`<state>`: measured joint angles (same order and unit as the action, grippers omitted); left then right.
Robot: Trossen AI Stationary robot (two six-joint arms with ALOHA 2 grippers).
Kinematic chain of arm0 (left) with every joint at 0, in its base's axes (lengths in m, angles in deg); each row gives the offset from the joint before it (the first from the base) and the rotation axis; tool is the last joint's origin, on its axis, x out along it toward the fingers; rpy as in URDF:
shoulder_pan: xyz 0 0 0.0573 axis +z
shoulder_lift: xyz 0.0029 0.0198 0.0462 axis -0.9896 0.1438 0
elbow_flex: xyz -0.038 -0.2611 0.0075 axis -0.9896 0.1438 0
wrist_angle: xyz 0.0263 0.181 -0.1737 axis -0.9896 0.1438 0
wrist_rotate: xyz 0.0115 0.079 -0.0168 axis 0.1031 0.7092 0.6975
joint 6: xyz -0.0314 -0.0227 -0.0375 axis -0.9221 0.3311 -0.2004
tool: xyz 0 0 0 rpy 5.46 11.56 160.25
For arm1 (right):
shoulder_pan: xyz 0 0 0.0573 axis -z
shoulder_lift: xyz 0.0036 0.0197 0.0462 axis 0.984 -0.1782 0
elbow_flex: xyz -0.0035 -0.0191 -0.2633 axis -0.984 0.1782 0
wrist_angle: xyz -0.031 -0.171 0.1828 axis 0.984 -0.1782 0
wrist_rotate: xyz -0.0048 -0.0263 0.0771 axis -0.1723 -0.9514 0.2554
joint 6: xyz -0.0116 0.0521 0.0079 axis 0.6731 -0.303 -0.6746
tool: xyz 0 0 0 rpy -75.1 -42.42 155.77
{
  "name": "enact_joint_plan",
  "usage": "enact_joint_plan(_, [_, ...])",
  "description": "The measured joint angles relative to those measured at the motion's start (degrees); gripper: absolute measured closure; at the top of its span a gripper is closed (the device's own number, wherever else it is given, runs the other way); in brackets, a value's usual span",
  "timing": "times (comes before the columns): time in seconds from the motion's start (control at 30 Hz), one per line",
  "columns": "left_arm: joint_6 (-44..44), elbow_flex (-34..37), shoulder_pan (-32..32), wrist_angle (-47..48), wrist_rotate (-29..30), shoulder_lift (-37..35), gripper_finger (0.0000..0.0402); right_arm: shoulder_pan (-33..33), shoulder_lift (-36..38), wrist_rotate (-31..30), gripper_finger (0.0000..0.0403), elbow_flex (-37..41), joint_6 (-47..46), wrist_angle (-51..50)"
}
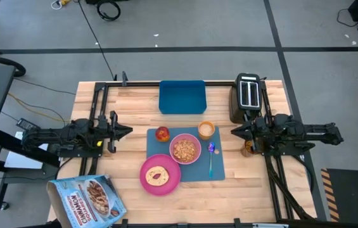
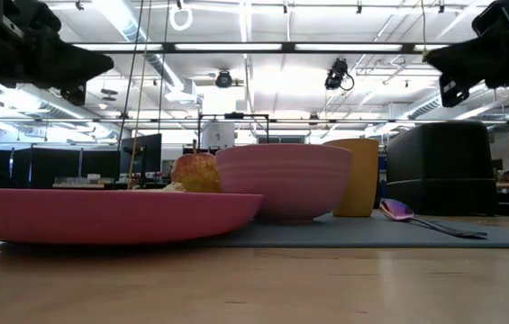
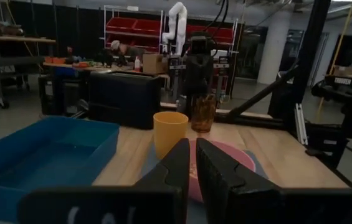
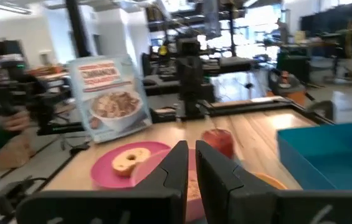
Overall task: Arrange a breakfast setting
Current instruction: Return to Home Position
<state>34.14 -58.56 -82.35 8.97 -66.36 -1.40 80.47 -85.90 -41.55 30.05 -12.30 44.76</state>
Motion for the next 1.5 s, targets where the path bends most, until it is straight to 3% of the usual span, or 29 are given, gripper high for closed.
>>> enact_joint_plan(0.13, [-0.7, 2.0, 0.0, -1.1, 0.4, 0.0, 0.0368, -1.2, 0.0, -7.4, 0.0364, 1.9, -0.9, 1.4])
enact_joint_plan(0.4, [0.0, 2.4, 0.0, -1.1, 2.1, 0.1, 0.0368, -1.4, 0.0, -8.6, 0.0364, 3.6, 1.1, 1.8])
enact_joint_plan(0.47, [0.1, 2.4, 0.0, -1.0, 2.1, 0.0, 0.0368, 0.0, 0.0, -6.5, 0.0364, 3.6, 2.6, 2.7])
enact_joint_plan(0.53, [1.1, 2.4, 0.0, -1.0, 2.1, 0.0, 0.0368, 2.5, 0.0, 1.1, 0.0364, 3.6, 2.4, 2.2])
enact_joint_plan(0.57, [1.4, 2.4, 0.0, -1.0, 2.1, 0.0, 0.0368, 3.8, 0.0, 2.1, 0.0364, 3.6, 1.4, 1.7])
enact_joint_plan(0.7, [2.2, 2.4, 0.0, -0.9, 2.2, 0.0, 0.0368, 7.2, 0.0, -5.1, 0.0364, 3.6, 3.9, 1.0])
enact_joint_plan(0.97, [1.8, 2.4, 0.1, -0.6, 2.2, 0.1, 0.0368, 5.5, -1.3, -4.0, 0.0364, 3.6, 3.1, 0.7])
enact_joint_plan(1.3, [4.1, 2.4, 0.1, -0.8, 2.3, 0.1, 0.0367, 4.6, -8.5, -4.2, 0.0364, 3.6, -1.1, 1.6])
enact_joint_plan(1.5, [5.4, 2.4, 0.1, -0.7, 2.9, 0.1, 0.0367, 3.8, -5.7, -1.9, 0.0364, 3.6, -0.5, 4.3])
